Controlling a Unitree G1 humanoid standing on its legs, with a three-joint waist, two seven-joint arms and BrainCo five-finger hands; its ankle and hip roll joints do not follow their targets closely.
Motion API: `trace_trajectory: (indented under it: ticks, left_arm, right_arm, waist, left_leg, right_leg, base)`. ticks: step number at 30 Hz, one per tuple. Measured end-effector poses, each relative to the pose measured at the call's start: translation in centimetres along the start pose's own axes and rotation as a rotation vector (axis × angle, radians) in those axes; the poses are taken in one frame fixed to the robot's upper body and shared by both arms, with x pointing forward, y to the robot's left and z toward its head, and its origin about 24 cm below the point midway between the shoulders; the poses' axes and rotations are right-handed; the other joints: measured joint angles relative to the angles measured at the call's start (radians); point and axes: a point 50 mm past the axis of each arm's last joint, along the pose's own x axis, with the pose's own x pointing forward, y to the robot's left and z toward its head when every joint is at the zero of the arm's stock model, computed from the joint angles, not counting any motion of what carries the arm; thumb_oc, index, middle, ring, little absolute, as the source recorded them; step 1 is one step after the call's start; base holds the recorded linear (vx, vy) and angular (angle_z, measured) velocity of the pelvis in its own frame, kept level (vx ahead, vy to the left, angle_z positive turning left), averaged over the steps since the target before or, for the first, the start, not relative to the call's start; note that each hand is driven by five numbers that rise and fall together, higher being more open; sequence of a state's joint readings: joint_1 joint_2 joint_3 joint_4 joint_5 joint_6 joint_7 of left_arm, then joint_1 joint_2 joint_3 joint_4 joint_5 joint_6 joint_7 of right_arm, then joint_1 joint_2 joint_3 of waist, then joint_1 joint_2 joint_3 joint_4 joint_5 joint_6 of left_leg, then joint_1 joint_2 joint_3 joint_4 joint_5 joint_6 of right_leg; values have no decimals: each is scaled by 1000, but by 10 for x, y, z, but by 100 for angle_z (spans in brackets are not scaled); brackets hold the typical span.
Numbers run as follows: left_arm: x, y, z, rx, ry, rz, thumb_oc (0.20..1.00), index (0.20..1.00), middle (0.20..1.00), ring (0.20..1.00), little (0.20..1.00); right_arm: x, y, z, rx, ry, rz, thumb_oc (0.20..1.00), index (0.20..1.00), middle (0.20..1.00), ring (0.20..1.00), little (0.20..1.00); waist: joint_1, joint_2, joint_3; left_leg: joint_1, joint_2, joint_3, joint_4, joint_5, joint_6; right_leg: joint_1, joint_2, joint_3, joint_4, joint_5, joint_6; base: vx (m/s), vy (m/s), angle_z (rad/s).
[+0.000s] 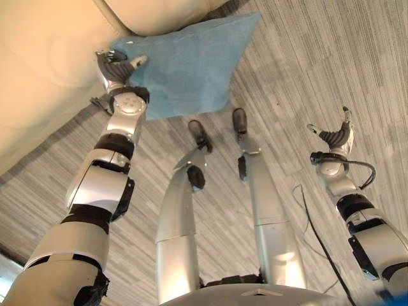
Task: Pick up all the scattered cushions and arrange them neatly on the sofa.
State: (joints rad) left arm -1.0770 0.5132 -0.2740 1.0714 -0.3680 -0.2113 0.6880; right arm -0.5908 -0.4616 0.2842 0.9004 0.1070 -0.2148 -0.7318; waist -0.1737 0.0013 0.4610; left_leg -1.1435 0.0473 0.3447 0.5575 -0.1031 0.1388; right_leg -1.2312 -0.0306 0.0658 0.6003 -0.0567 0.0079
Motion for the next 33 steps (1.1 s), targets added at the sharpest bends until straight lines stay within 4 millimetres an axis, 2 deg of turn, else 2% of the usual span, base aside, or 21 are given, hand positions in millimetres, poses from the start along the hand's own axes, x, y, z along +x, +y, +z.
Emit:
trace_trajectory:
  ticks: [2, 6, 14, 17, 19, 24, 26, 33]
  left_arm:
    - [-4, -3, 1, -58, 3, 30, 1000, 1000, 1000, 1000, 1000]
    - [-8, -4, 1, -135, 11, 58, 1000, 1000, 1000, 1000, 1000]
    - [-28, -5, -18, -236, 42, 45, 1000, 1000, 1000, 1000, 1000]
    - [-34, -1, -33, -200, 70, 32, 1000, 1000, 1000, 1000, 1000]
    - [-34, -1, -35, -191, 78, 27, 1000, 1000, 1000, 1000, 1000]
    - [-23, 1, -30, -100, 55, -33, 1000, 1000, 1000, 1000, 1000]
    - [-19, 2, -27, -74, 53, -18, 1000, 1000, 1000, 1000, 1000]
    - [-20, 0, -26, -42, 33, -25, 1000, 1000, 1000, 1000, 1000]
  right_arm:
    - [-5, 7, 1, 17, 2, 10, 1000, 1000, 1000, 1000, 1000]
    - [-6, 7, 3, 27, -12, 5, 1000, 1000, 1000, 1000, 1000]
    - [-8, 12, 11, 51, -39, 19, 1000, 1000, 1000, 1000, 1000]
    - [-8, 12, 13, 46, -60, 20, 1000, 1000, 1000, 1000, 1000]
    - [-8, 12, 13, 46, -58, 18, 1000, 1000, 1000, 1000, 1000]
    - [-4, 8, 13, 38, -68, 18, 1000, 1000, 1000, 1000, 1000]
    - [-4, 8, 11, 30, -59, 25, 1000, 1000, 1000, 1000, 1000]
    - [-3, 5, 9, 19, -58, 32, 1000, 1000, 1000, 1000, 1000]
  waist:
    - [-7, -5, -3]
    - [-6, -10, -6]
    - [0, -17, -10]
    - [10, -17, -10]
    - [17, -17, -10]
    - [28, -16, -11]
    - [28, -15, -41]
    - [33, -14, -59]
  left_leg:
    - [-4, -9, -10, -8, 0, 0]
    - [-13, -14, -19, -18, 6, 2]
    - [9, -19, -25, -35, 11, 6]
    - [20, -21, -28, -37, 15, 4]
    - [20, -24, -33, -41, 23, 0]
    - [0, -30, -51, -49, 39, -8]
    - [-32, -30, -53, -49, 41, -10]
    - [-56, -31, -55, -45, 41, -10]
  right_leg:
    - [0, -6, -7, -9, -1, 2]
    - [-1, -9, -11, -28, 6, 11]
    - [25, -18, -27, -40, 6, 11]
    - [34, -21, -31, -33, 3, 8]
    - [32, -24, -35, -28, 2, 5]
    - [11, -30, -53, -24, -3, -5]
    - [-21, -30, -54, -23, -3, -4]
    - [-44, -29, -54, -23, -2, -4]
  base:
    - [4, 21, 3]
    - [0, 26, 2]
    - [-5, -16, 2]
    - [-17, -22, 4]
    - [-23, -62, 10]
    - [-1, -16, 10]
    - [0, 0, 0]
    - [10, 17, 0]
